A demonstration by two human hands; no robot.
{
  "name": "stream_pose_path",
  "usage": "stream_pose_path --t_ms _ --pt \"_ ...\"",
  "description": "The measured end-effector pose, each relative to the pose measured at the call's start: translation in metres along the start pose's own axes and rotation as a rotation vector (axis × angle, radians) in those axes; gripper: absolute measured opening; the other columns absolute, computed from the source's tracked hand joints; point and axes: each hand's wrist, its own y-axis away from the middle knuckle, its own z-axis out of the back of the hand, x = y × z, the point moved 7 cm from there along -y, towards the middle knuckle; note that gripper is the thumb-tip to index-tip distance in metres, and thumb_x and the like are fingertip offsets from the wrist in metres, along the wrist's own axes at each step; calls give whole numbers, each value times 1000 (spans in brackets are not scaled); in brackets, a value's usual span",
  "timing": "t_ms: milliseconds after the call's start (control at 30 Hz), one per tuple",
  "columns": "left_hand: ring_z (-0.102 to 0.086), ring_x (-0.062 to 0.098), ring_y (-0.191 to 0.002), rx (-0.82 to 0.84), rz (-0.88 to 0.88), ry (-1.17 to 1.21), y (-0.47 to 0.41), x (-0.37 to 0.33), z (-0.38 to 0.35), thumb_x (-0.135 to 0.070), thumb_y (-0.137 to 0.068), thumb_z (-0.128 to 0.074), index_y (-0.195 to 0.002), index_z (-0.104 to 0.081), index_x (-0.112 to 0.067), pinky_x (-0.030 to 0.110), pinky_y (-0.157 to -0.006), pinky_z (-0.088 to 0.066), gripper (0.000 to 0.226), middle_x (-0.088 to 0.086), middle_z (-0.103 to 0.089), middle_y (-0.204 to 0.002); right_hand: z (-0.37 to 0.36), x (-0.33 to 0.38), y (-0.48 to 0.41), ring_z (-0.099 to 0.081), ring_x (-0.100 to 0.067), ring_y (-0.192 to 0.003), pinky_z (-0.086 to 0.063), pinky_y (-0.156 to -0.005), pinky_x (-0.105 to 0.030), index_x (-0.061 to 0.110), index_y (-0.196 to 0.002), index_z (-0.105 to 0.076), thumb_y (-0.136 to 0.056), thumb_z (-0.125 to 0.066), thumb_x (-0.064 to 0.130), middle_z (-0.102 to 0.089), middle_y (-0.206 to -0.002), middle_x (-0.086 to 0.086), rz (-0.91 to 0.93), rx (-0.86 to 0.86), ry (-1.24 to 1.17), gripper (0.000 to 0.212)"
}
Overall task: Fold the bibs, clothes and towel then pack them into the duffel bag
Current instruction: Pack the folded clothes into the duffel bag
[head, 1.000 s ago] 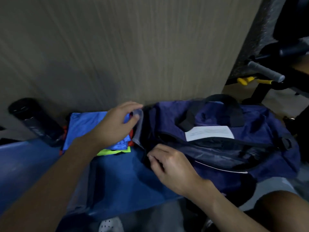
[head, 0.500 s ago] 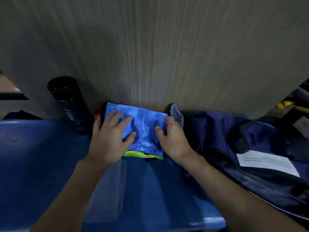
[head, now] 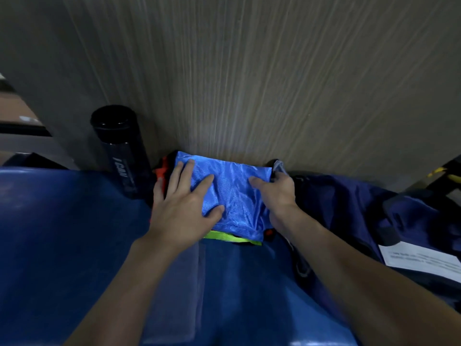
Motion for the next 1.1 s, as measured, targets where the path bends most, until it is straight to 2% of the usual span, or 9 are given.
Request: stream_pose_path --t_ms 67,200,367,500,633,767,867,967,1100 --pt "20 15 -149 -10 26 20 0 1 3 -72 -87 -44 -154 -22 -40 49 -121 0 77 -2 13 -165 0 1 2 -72 -29 -79 -61 -67 -41 1 -94 -68 -80 -77 7 -73 -90 -16 -22 25 -32 18" --pt "14 19 -151 5 97 107 2 4 5 -74 -84 -46 -152 -23 -42 47 -121 -5 79 0 14 -165 -1 2 4 -72 -28 -83 -61 -73 -39 3 -101 -68 -82 -75 6 -74 -95 -15 -39 153 44 21" --pt "-2 24 -151 -56 156 242 2 9 10 -63 -87 -55 -149 -35 -37 46 -121 -15 71 8 4 -165 -4 20 4 -67 -22 -93 -57 -82 -36 9 -111 -57 -86 -70 12 -68 -104 -8 160 270 449 28" --pt "-2 25 -151 -41 146 250 0 9 9 -60 -85 -61 -150 -32 -36 46 -121 -15 75 8 4 -165 -10 46 12 -64 -17 -88 -53 -71 -28 16 -109 -50 -90 -63 11 -63 -98 -3 329 318 546 24" --pt "-6 24 -151 -73 128 295 0 9 10 -55 -84 -67 -149 -37 -34 44 -122 -16 75 7 -1 -165 -25 71 20 -66 -23 -86 -57 -75 -41 17 -109 -53 -84 -63 16 -65 -94 -4 348 323 587 27" --pt "-29 19 -145 -241 209 733 -1 17 23 -34 -96 -59 -128 -62 -22 34 -118 -27 34 6 -37 -152 -56 92 33 -68 -31 -81 -52 -58 -34 11 -100 -57 -70 -62 27 -65 -88 -12 324 329 550 34" --pt "-56 11 -116 -332 361 1151 -1 25 36 -29 -103 -44 -111 -64 -26 24 -96 -40 21 -13 -62 -112 -85 95 49 -66 -26 -71 -54 -50 -32 14 -99 -54 -91 -60 30 -62 -85 -11 201 454 454 19" --pt "-56 9 -114 -268 389 1205 -5 31 30 -38 -99 -52 -127 -58 -25 21 -93 -42 31 -9 -61 -119 -106 89 67 -62 -24 -73 -58 -74 -42 13 -105 -55 -104 -36 41 -63 -93 -12 137 592 449 34" --pt "-47 16 -127 -155 320 872 -2 35 13 -29 -86 -72 -142 -46 -23 32 -107 -41 62 0 -44 -138 -106 81 67 -67 -32 -92 -55 -89 -41 13 -110 -58 -106 -33 34 -63 -106 -11 155 593 344 33"
